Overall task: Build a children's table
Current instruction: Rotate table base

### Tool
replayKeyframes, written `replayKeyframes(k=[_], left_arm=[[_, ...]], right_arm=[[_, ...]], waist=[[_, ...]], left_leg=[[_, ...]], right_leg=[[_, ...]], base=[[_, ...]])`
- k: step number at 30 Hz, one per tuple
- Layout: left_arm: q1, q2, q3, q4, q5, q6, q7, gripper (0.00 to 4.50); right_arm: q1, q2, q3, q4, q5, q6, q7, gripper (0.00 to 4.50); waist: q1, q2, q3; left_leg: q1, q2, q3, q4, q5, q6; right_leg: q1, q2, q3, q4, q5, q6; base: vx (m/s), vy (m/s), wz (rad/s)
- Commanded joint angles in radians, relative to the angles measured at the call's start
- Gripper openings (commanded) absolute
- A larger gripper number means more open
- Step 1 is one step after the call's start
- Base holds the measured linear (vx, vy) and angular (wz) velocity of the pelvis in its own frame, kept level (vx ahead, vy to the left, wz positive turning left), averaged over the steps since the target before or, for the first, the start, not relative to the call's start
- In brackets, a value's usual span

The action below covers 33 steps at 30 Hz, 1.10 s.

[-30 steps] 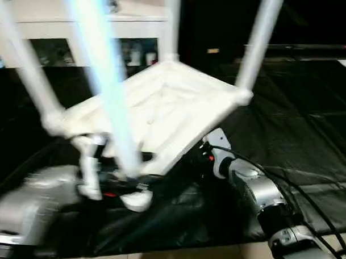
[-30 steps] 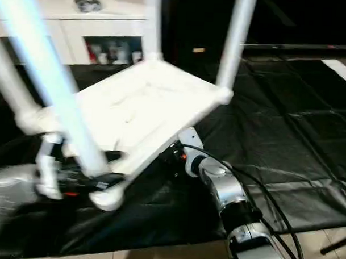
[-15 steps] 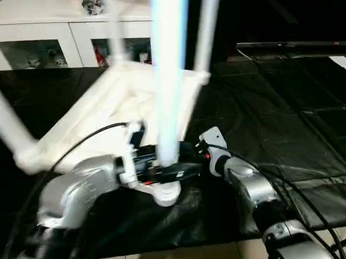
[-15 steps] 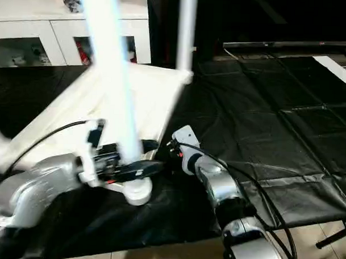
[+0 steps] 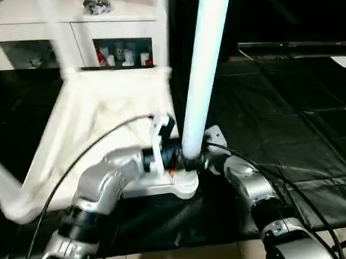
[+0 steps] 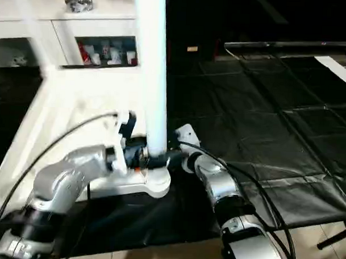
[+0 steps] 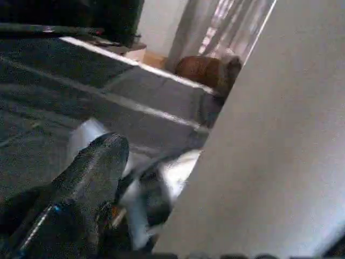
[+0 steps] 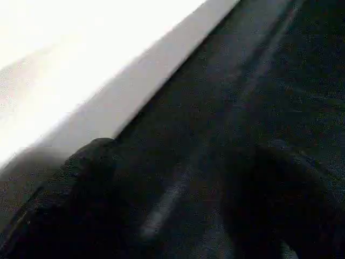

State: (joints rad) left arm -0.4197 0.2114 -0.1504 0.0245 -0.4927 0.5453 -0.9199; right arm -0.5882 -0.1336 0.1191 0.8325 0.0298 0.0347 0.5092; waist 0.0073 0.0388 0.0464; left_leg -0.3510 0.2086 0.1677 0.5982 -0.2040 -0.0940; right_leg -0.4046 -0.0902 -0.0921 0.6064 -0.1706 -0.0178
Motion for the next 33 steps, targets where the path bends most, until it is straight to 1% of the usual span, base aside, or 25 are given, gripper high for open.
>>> replayKeyframes(k=[1,3,5,6,8,9,10,11,12,13,14,16,17,18,19,20,21,23,24,26,27,28,30,31,33], left_arm=[[0.011,0.02,0.015,-0.03,0.009,0.008,-0.021,4.42],[0.041,0.082,0.001,-0.07,0.018,0.026,-0.055,4.42],[0.054,0.111,-0.012,-0.083,0.027,0.03,-0.068,4.42],[0.062,0.138,-0.029,-0.088,0.043,0.027,-0.08,4.42],[0.087,0.218,-0.083,-0.101,0.101,0.005,-0.12,4.42],[0.093,0.238,-0.099,-0.102,0.117,0.0,-0.127,4.42],[0.093,0.238,-0.099,-0.102,0.117,0.0,-0.127,4.42],[0.098,0.271,-0.133,-0.096,0.156,-0.009,-0.13,4.42],[0.1,0.28,-0.143,-0.095,0.169,-0.014,-0.13,4.42],[0.102,0.297,-0.163,-0.092,0.194,-0.019,-0.13,4.25],[0.102,0.317,-0.188,-0.087,0.233,-0.036,-0.13,4.15],[0.097,0.344,-0.219,-0.08,0.277,-0.049,-0.132,4.06],[0.094,0.356,-0.231,-0.078,0.291,-0.058,-0.135,4.03],[0.091,0.366,-0.239,-0.077,0.3,-0.062,-0.137,3.94],[0.089,0.371,-0.243,-0.076,0.305,-0.065,-0.139,3.73],[0.086,0.373,-0.246,-0.071,0.311,-0.065,-0.137,3.69],[0.078,0.377,-0.254,-0.053,0.329,-0.082,-0.137,3.66],[0.075,0.377,-0.256,-0.043,0.336,-0.089,-0.134,3.44],[0.072,0.375,-0.256,-0.033,0.34,-0.091,-0.129,3.25],[0.07,0.371,-0.253,-0.026,0.338,-0.094,-0.128,3.25],[0.067,0.363,-0.25,-0.01,0.338,-0.106,-0.129,3.19],[0.067,0.362,-0.25,-0.008,0.338,-0.107,-0.129,3.03],[0.062,0.343,-0.239,0.032,0.338,-0.123,-0.118,2.76],[0.062,0.342,-0.239,0.034,0.338,-0.123,-0.118,2.76],[0.053,0.335,-0.236,0.057,0.349,-0.135,-0.104,2.59]], right_arm=[[0.009,-0.018,-0.031,-0.022,0.015,-0.014,0.005,4.5],[0.028,-0.054,-0.06,-0.048,0.032,-0.02,0.017,4.5],[0.037,-0.071,-0.069,-0.063,0.04,-0.017,0.035,4.5],[0.044,-0.089,-0.066,-0.077,0.035,-0.017,0.047,4.5],[0.07,-0.128,-0.07,-0.137,0.072,0.012,0.154,4.5],[0.079,-0.14,-0.07,-0.156,0.083,0.001,0.188,4.5],[0.079,-0.14,-0.07,-0.156,0.083,0.001,0.188,4.5],[0.098,-0.168,-0.058,-0.193,0.092,-0.02,0.245,4.5],[0.104,-0.177,-0.054,-0.206,0.094,-0.025,0.263,4.5],[0.12,-0.199,-0.044,-0.241,0.101,-0.023,0.306,4.5],[0.14,-0.225,-0.035,-0.292,0.116,-0.011,0.358,4.5],[0.177,-0.27,-0.024,-0.386,0.147,0.025,0.442,4.5],[0.196,-0.293,-0.019,-0.43,0.162,0.047,0.481,4.5],[0.215,-0.317,-0.012,-0.474,0.175,0.068,0.519,4.5],[0.225,-0.329,-0.008,-0.497,0.182,0.08,0.538,4.5],[0.237,-0.345,-0.004,-0.524,0.194,0.103,0.564,4.5],[0.272,-0.391,0.013,-0.592,0.221,0.153,0.631,4.5],[0.292,-0.416,0.022,-0.628,0.236,0.174,0.665,4.5],[0.308,-0.438,0.027,-0.657,0.25,0.192,0.692,4.5],[0.319,-0.455,0.031,-0.682,0.265,0.217,0.712,4.5],[0.337,-0.482,0.035,-0.724,0.286,0.25,0.739,4.5],[0.338,-0.484,0.035,-0.727,0.287,0.253,0.74,4.5],[0.353,-0.505,0.028,-0.775,0.304,0.303,0.754,4.5],[0.353,-0.505,0.027,-0.776,0.304,0.304,0.755,4.5],[0.353,-0.508,0.025,-0.782,0.306,0.313,0.755,4.5]], waist=[[0.007,-0.001,-0.064],[0.009,0.0,-0.063],[0.01,-0.001,-0.061],[0.012,0.001,-0.06],[0.014,-0.001,-0.058],[0.017,-0.001,-0.058],[0.016,0.0,-0.058],[0.018,0.0,-0.058],[0.02,-0.002,-0.058],[0.021,-0.001,-0.058],[0.025,-0.003,-0.059],[0.029,-0.003,-0.057],[0.03,-0.003,-0.057],[0.033,-0.001,-0.057],[0.033,-0.002,-0.057],[0.033,-0.003,-0.056],[0.034,0.0,-0.055],[0.036,-0.001,-0.055],[0.037,-0.002,-0.056],[0.037,-0.002,-0.056],[0.036,-0.001,-0.055],[0.036,-0.002,-0.055],[0.035,0.003,-0.055],[0.036,0.0,-0.055],[0.036,0.001,-0.057]], left_leg=[[-0.007,0.01,0.004,-0.066,-0.177,0.062],[-0.006,0.011,0.006,-0.067,-0.175,0.06],[-0.005,0.01,0.007,-0.067,-0.186,0.061],[-0.004,0.009,0.006,-0.068,-0.197,0.057],[-0.003,0.01,0.005,-0.07,-0.226,0.059],[-0.002,0.011,0.003,-0.071,-0.232,0.063],[-0.003,0.011,0.004,-0.07,-0.228,0.063],[-0.002,0.01,0.005,-0.071,-0.221,0.059],[-0.004,0.012,0.004,-0.07,-0.22,0.062],[-0.004,0.012,0.004,-0.071,-0.219,0.06],[-0.003,0.011,0.005,-0.069,-0.217,0.064],[-0.003,0.012,0.004,-0.07,-0.214,0.072],[-0.004,0.011,0.003,-0.07,-0.212,0.074],[-0.003,0.012,0.003,-0.071,-0.209,0.076],[-0.004,0.011,0.003,-0.07,-0.211,0.077],[-0.007,0.011,0.003,-0.071,-0.212,0.074],[-0.005,0.009,0.002,-0.071,-0.218,0.071],[-0.005,0.011,0.002,-0.071,-0.23,0.075],[-0.007,0.011,0.001,-0.072,-0.225,0.073],[-0.008,0.011,0.0,-0.071,-0.229,0.072],[-0.008,0.01,0.0,-0.072,-0.236,0.07],[-0.007,0.01,0.0,-0.07,-0.238,0.07],[-0.007,0.009,-0.001,-0.071,-0.24,0.07],[-0.006,0.009,-0.001,-0.07,-0.24,0.069],[-0.008,0.009,-0.001,-0.069,-0.232,0.066]], right_leg=[[0.061,-0.04,0.043,-0.068,-0.212,-0.227],[0.062,-0.039,0.043,-0.066,-0.205,-0.234],[0.06,-0.037,0.043,-0.068,-0.221,-0.228],[0.06,-0.038,0.042,-0.07,-0.247,-0.222],[0.059,-0.037,0.042,-0.074,-0.286,-0.205],[0.058,-0.038,0.043,-0.075,-0.297,-0.193],[0.057,-0.038,0.043,-0.074,-0.295,-0.193],[0.057,-0.037,0.042,-0.076,-0.298,-0.195],[0.057,-0.038,0.044,-0.075,-0.296,-0.192],[0.057,-0.038,0.044,-0.074,-0.297,-0.193],[0.057,-0.037,0.043,-0.075,-0.293,-0.19],[0.058,-0.037,0.044,-0.078,-0.301,-0.178],[0.059,-0.037,0.045,-0.076,-0.298,-0.179],[0.058,-0.035,0.045,-0.077,-0.297,-0.176],[0.059,-0.035,0.045,-0.077,-0.298,-0.178],[0.058,-0.038,0.045,-0.079,-0.31,-0.179],[0.058,-0.036,0.043,-0.081,-0.329,-0.177],[0.058,-0.036,0.044,-0.085,-0.341,-0.165],[0.058,-0.037,0.044,-0.084,-0.336,-0.168],[0.059,-0.038,0.043,-0.085,-0.341,-0.171],[0.06,-0.037,0.042,-0.087,-0.351,-0.168],[0.058,-0.037,0.043,-0.088,-0.357,-0.165],[0.058,-0.038,0.041,-0.09,-0.377,-0.16],[0.057,-0.038,0.041,-0.092,-0.38,-0.156],[0.057,-0.039,0.041,-0.091,-0.378,-0.157]], base=[[0.0,0.0,0.0],[0.0,0.0,0.0],[0.0,0.0,0.0],[0.0,0.0,0.0],[0.0,0.0,0.0],[0.0,0.0,0.0],[0.0,0.0,0.0],[0.0,0.0,0.0],[0.0,0.0,0.0],[0.0,0.0,0.0],[0.0,0.0,0.0],[0.0,0.0,0.0],[0.0,0.0,0.0],[0.0,0.0,0.0],[0.0,0.0,0.0],[0.0,0.0,0.0],[0.0,0.0,0.0],[0.0,0.0,0.0],[0.0,0.0,0.0],[0.0,0.0,0.0],[0.0,0.0,0.0],[0.0,0.0,0.0],[0.0,0.0,0.0],[0.0,0.0,0.0],[0.0,0.0,0.0]])
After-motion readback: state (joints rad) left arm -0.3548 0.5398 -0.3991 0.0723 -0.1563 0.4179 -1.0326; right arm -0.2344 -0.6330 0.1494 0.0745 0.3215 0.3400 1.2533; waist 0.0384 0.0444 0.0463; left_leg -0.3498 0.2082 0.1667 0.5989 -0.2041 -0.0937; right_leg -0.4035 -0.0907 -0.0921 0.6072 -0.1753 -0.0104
